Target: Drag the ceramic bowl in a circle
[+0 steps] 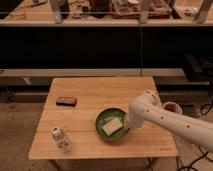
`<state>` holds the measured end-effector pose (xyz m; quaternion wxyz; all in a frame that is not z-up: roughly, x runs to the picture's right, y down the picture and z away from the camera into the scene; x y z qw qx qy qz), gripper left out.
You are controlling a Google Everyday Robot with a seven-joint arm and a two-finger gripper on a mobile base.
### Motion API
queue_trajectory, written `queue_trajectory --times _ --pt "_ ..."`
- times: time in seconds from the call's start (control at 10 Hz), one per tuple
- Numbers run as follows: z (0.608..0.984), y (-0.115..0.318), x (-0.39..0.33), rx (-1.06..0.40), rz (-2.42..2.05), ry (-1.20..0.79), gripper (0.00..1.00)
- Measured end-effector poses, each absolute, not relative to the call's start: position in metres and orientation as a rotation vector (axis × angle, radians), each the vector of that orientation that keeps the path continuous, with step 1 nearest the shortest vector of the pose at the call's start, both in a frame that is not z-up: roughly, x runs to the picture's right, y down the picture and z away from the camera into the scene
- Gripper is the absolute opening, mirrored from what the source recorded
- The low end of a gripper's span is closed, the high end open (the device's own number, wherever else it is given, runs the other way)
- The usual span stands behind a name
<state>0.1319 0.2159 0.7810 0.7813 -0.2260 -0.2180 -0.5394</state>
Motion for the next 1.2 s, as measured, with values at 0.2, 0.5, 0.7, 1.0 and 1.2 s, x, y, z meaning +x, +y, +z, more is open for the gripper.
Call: queue_trajectory --times 0.2,0.5,0.7,1.0,1.2 --pt "0.766 0.224 0.105 -0.476 -1.221 -0.505 0.0" --pt "0.779 0.222 0.038 -0.412 -1.308 -0.614 0.0" --pt "0.801 0.205 -0.006 -0.35 -1.35 -0.674 0.0" --pt "0.843 0.158 -0.016 -0.286 -1.341 -0.654 0.0" --pt "0.873 0.134 0.002 -0.283 -1.297 -0.617 0.0"
